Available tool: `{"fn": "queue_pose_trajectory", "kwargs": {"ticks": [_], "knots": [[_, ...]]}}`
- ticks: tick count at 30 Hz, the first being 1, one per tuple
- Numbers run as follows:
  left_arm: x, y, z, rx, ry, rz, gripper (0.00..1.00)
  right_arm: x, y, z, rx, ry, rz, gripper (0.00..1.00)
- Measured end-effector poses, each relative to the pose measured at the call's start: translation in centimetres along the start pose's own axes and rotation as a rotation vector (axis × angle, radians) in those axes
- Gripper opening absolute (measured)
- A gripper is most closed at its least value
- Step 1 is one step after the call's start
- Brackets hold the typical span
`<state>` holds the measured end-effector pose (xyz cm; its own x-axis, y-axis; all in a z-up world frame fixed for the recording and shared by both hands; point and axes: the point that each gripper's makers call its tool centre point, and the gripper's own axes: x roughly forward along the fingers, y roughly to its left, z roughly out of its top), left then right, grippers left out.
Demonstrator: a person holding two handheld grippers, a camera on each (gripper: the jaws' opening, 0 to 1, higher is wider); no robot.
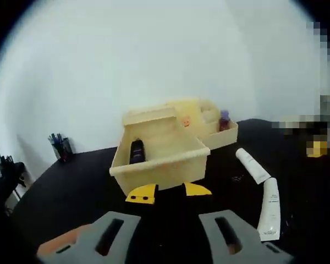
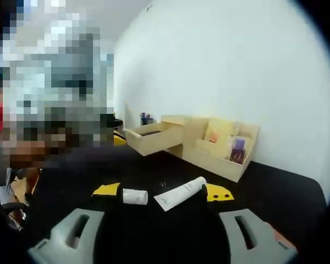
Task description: Open the drawer, pick up the cosmetic bottles from the table one by one, place them into the drawer, release the gripper, close the drawer, and move the gripper away
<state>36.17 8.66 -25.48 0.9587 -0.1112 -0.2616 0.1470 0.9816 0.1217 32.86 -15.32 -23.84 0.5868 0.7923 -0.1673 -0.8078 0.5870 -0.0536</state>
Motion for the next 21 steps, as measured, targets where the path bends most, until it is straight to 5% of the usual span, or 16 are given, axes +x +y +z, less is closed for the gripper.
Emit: {"fn": "queue_pose_trajectory", "kwargs": {"ticks": [6,12,15,18,21], "knots": [[-0.4,2.8,-0.2,-0.034,-0.035,0.030,0.17,0.3,-0.1,-0.1,-0.011,-0.006,-0.011,0.54],[-0.5,3.6,-1.2,0.045,-0.050,-0.154,0.41,0.7,0.6,-0.1,-0.045,0.001,-0.012,0.57],[-0.3,4.7,-2.5,0.028,0.000,-0.214,0.51,0.9,0.5,0.0,-0.046,-0.008,-0.018,0.60],[0.1,4.7,-4.1,0.039,0.054,-0.346,0.77,1.7,0.0,0.3,-0.027,-0.007,-0.031,0.73],[-0.2,5.0,-3.2,0.040,-0.035,-0.444,0.88,2.3,-0.1,1.3,-0.062,-0.008,-0.050,0.86]]}}
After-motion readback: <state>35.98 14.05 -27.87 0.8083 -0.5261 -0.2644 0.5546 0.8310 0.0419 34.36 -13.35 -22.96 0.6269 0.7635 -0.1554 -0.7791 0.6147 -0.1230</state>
